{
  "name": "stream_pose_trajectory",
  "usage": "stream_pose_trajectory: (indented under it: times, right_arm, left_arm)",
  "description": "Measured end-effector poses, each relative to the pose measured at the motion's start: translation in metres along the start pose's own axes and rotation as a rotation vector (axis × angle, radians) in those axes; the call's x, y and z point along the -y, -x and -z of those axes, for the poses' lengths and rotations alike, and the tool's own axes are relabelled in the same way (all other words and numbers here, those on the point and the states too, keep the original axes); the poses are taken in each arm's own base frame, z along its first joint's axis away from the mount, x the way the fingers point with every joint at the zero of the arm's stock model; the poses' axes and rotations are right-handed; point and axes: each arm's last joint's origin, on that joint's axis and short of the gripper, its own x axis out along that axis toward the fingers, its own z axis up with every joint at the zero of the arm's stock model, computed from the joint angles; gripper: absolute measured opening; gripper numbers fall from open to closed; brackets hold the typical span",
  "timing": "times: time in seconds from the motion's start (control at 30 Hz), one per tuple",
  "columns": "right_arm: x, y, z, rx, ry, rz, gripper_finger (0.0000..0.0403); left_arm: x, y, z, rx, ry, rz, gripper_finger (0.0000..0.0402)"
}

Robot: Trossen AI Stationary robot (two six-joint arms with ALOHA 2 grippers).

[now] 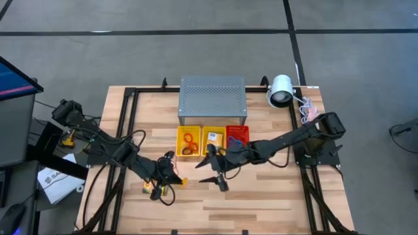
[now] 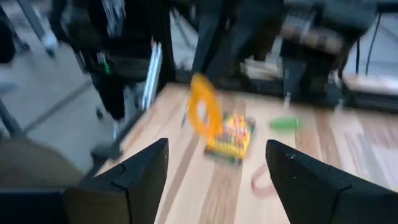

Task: Pick & Place Office Desk Supplies
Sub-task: Put the yellow spring keychain into the left yellow bin

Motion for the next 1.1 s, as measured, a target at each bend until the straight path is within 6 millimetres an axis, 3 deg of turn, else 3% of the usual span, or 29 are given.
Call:
stream_pose_trajectory:
  times: [0.4, 0.73, 0.87, 1.1]
  right_arm:
    - [0.028, -0.016, 0.005, 0.142, -0.01, -0.104, 0.026]
    - [0.032, -0.016, 0.004, 0.169, 0.002, -0.138, 0.0251]
    - [0.035, -0.016, 0.004, 0.162, 0.002, -0.131, 0.0211]
    - [0.043, -0.015, 0.005, 0.161, 0.0, -0.113, 0.0087]
  left_arm:
    - [-0.01, -0.002, -0.012, 0.087, -0.103, -0.024, 0.0005]
    - [-0.027, -0.004, -0.021, 0.125, -0.148, -0.078, 0.0005]
    - [-0.03, -0.005, -0.023, 0.14, -0.144, -0.073, 0.0005]
    - [-0.031, -0.005, -0.023, 0.139, -0.143, -0.075, 0.0006]
